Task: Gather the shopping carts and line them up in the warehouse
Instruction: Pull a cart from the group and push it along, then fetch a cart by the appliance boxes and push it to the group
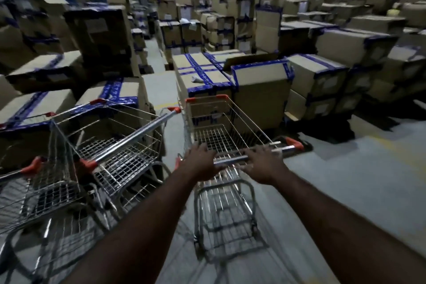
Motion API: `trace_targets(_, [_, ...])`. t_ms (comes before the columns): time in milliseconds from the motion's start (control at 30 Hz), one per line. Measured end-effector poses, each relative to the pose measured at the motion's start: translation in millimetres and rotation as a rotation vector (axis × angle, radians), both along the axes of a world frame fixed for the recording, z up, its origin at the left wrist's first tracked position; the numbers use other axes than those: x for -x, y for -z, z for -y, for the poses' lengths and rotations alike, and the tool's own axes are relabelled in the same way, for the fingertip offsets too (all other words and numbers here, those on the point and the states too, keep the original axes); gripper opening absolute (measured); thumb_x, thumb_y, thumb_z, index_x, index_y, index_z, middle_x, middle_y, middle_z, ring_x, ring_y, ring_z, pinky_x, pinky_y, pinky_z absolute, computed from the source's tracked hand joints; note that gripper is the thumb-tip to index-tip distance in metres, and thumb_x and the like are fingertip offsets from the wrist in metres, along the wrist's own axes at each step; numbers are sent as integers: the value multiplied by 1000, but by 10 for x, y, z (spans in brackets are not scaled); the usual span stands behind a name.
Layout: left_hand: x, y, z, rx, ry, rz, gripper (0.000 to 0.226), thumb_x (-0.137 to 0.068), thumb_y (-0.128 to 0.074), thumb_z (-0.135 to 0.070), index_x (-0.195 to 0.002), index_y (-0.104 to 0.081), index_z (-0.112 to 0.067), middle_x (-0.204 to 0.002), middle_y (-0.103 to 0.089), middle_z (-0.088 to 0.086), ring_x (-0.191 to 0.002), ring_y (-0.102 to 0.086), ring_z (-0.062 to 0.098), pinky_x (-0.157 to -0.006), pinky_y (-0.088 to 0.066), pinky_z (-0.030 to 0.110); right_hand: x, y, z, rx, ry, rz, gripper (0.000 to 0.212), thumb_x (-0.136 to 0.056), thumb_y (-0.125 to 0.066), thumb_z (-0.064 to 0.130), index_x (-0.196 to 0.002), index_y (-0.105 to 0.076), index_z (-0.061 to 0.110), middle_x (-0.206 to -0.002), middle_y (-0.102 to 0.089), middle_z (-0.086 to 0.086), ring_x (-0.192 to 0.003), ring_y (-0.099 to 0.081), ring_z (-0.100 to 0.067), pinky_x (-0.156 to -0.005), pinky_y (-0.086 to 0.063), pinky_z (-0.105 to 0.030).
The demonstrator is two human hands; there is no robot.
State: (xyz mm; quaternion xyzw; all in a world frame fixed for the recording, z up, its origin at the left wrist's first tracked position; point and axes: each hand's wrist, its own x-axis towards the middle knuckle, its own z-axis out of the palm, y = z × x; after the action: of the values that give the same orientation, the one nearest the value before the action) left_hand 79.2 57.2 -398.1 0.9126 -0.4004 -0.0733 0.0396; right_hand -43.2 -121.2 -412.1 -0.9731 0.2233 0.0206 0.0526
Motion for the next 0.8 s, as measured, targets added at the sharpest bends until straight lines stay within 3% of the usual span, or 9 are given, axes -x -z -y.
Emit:
trace_targets(133, [114, 130, 103, -40, 147, 56, 86, -79, -28, -84, -147, -36, -31, -155, -35, 9, -144, -22, 34, -115, -26, 56, 469, -29, -229, -46, 101, 14, 73, -94, -45, 62, -156, -16, 34, -166, -7, -2, -152, -4, -27, -114, -9, -65])
trace_targets(200, [347, 198, 275, -34, 232, 64, 87, -80, -32, -82, -149, -35, -28, -157, -32, 10, -145, -22, 35, -116, -24, 54, 857, -25, -252, -30, 193, 15, 75, -95, -42, 63, -157, -11, 34, -166, -5, -2, -152, -3, -27, -114, -9, -65])
trace_targets(300, [903, 288, 524, -39, 408, 77, 103, -69, -17, -90, -146, -39, -24, -155, -37, 10, -144, -25, 34, -115, -24, 53, 1567, 24, -338, -15, 309, -42, 74, -96, -39, 64, -157, -13, 31, -166, -5, -4, -152, -3, -29, -114, -11, -66])
trace_targets(433, [1753, 66, 745, 24, 571, 107, 85, -87, -35, -78, -152, -33, -22, -160, -25, 14, -148, -15, 36, -117, -21, 52, 2434, -107, -369, -2, 490, -17, 73, -97, -38, 63, -157, -13, 29, -166, -3, -5, -152, -1, -30, -113, -10, -66])
trace_targets(800, [4919, -259, 980, 108, 1024, 105, 78, -91, -40, -71, -150, -32, -21, -158, -26, 12, -146, -14, 35, -115, -25, 48, 5845, -384, -995, 83, 991, 1, 71, -95, -39, 64, -154, -20, 29, -165, -10, -5, -151, -6, -30, -111, -12, -68])
